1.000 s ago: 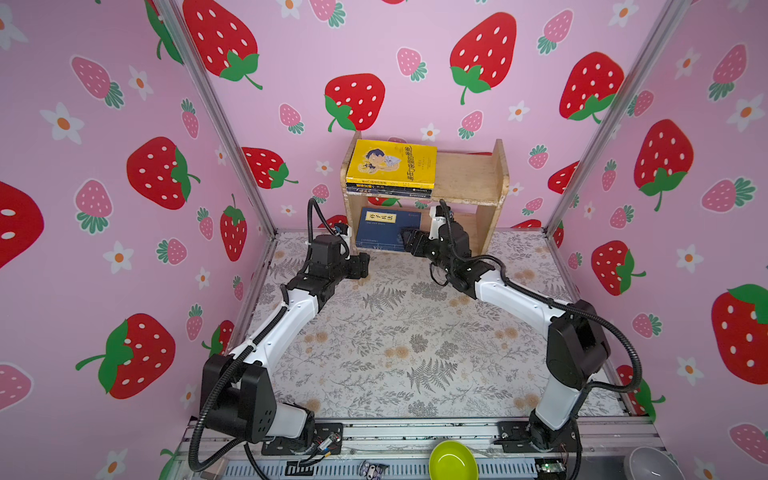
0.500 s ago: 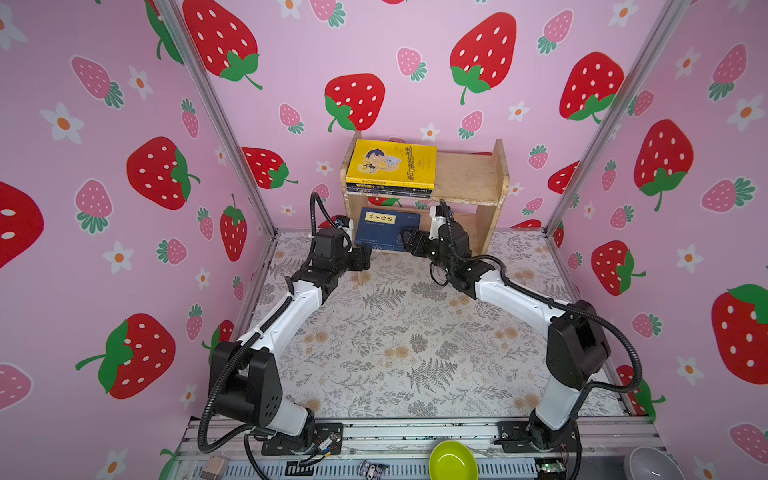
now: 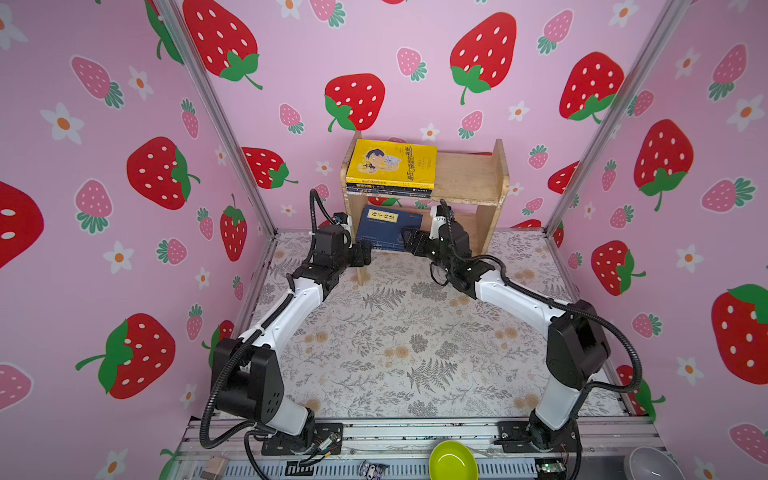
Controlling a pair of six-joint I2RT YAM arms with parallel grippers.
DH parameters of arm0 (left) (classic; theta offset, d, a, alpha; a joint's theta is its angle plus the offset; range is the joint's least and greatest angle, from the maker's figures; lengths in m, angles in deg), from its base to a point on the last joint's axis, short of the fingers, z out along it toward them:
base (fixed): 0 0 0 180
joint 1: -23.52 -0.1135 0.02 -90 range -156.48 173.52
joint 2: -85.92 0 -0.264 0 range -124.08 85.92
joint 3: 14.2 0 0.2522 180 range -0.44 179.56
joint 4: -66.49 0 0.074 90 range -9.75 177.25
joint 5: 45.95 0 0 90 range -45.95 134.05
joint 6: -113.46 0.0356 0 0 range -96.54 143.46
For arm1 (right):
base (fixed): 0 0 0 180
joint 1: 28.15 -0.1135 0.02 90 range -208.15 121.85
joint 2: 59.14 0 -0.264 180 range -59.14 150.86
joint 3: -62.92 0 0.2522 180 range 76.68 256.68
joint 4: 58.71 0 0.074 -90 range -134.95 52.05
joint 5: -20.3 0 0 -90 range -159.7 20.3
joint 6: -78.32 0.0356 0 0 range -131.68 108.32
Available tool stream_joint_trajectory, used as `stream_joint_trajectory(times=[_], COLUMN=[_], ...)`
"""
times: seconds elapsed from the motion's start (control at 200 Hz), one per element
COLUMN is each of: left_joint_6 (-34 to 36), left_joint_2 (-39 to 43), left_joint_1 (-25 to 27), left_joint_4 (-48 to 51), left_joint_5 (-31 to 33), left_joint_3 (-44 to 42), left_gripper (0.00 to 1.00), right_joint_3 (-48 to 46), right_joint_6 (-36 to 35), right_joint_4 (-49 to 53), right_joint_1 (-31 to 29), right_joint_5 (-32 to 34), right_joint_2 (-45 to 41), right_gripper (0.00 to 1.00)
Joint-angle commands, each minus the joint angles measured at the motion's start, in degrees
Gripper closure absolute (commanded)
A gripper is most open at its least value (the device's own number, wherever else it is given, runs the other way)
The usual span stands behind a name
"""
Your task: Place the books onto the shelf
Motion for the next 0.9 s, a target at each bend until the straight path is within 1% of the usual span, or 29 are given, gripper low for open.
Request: stream_joint_trajectory(times=[0.0,0.5,0.78,0.895], left_joint_6=[-0.99,-1.59,-1.67,-1.42], left_joint_2=[-0.61,1.93,1.36,1.36], left_joint_1=[-0.15,0.82,1.55,1.65], left_joint_4=[-1.1,-2.04,-1.86,-1.38], left_joint_5=[0.74,-1.11,-1.39,-0.59], left_joint_3=[2.52,-0.92,-0.8,-0.71], left_gripper=[0.21,0.21,0.21,0.21], right_joint_3=[0.97,2.8,3.78,4.21], right_joint_6=[0.57,0.69,-0.32,-0.13], right_joint_4=[-1.47,-3.51,-5.22,-4.88], right_joint_1=[0.1,0.45,0.46,0.45], right_joint_5=[0.07,0.07,-0.57,-0.3], right_joint_2=[0.1,2.79,3.76,4.18], right_gripper=[0.24,0.24,0.25,0.24])
